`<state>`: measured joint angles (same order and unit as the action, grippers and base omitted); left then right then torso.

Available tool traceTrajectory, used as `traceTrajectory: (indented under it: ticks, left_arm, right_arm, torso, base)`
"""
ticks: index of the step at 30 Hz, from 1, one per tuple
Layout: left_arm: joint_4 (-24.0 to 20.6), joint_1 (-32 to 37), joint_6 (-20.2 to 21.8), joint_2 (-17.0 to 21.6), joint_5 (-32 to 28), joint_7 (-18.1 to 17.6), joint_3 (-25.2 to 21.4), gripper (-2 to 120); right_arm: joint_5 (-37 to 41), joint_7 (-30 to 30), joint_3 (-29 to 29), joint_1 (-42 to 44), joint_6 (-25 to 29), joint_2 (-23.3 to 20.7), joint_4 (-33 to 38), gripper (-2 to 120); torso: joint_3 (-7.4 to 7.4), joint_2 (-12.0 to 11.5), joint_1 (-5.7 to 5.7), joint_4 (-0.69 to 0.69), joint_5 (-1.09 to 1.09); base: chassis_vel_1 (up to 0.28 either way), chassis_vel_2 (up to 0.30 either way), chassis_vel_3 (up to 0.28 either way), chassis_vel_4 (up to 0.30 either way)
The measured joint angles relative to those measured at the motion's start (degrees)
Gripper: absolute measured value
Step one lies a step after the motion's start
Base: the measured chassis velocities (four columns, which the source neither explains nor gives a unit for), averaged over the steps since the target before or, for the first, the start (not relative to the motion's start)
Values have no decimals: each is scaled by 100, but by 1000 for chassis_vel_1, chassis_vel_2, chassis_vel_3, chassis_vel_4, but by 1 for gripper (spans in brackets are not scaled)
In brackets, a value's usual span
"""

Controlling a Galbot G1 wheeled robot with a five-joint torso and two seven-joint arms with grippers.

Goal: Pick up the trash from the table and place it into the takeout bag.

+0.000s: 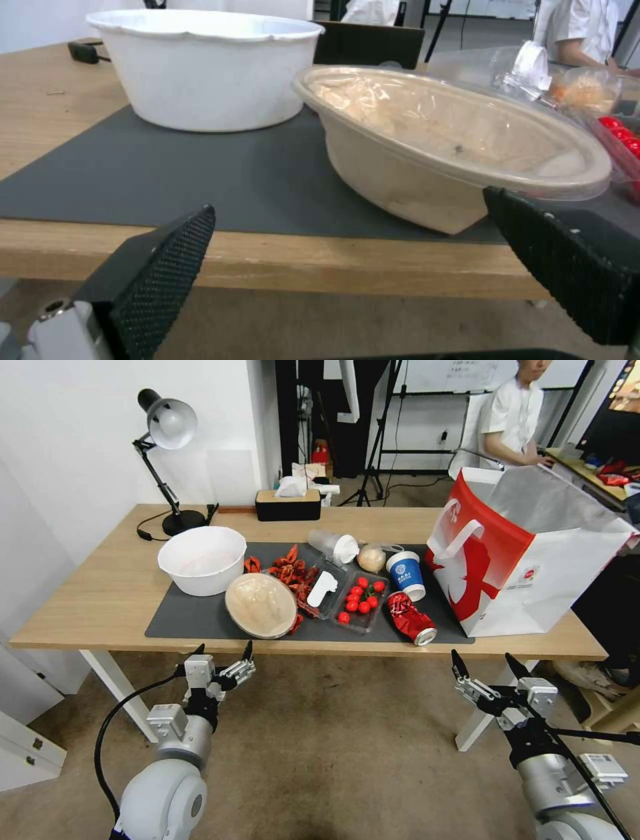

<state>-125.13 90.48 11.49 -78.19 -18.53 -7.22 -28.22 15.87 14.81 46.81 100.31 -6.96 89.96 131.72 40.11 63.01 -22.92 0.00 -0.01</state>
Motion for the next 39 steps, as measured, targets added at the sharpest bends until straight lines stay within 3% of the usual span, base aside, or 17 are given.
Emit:
traceTrajectory:
  ticks: [12, 18, 24, 28, 39]
  left_arm:
    - [-95, 142, -5, 7, 93, 67, -112, 100]
    - [-123, 128, 31, -55, 204, 88, -37, 100]
    - [-135, 176, 147, -101, 386, 81, -62, 100]
    - [-135, 203, 150, -170, 455, 79, -128, 100]
    - [-96, 290, 149, -224, 492, 62, -289, 100]
  right_arm:
    - [-64, 11, -228, -254, 29, -205, -151, 100]
    - [220, -180, -378, -787, -477, -610, -104, 100]
    - [815, -524, -738, -1852, -771, -1716, -825, 100]
    - [1076, -575, -1056, -2341, -880, -2076, -1285, 100]
    - [1161, -733, -1833, -3244, -1470, -2273, -2197, 100]
  torso:
    - [0, 1, 1, 0, 2]
    - [0, 2, 1, 0, 1]
    - [0, 1, 0, 1, 2]
    - [0, 1, 0, 1, 1]
    - [0, 1, 0, 0, 0]
  base:
    - [0, 0, 0, 0]
    - [0, 0, 0, 0]
    - [0, 0, 0, 0]
    - [0, 0, 0, 0]
    - [0, 0, 0, 0]
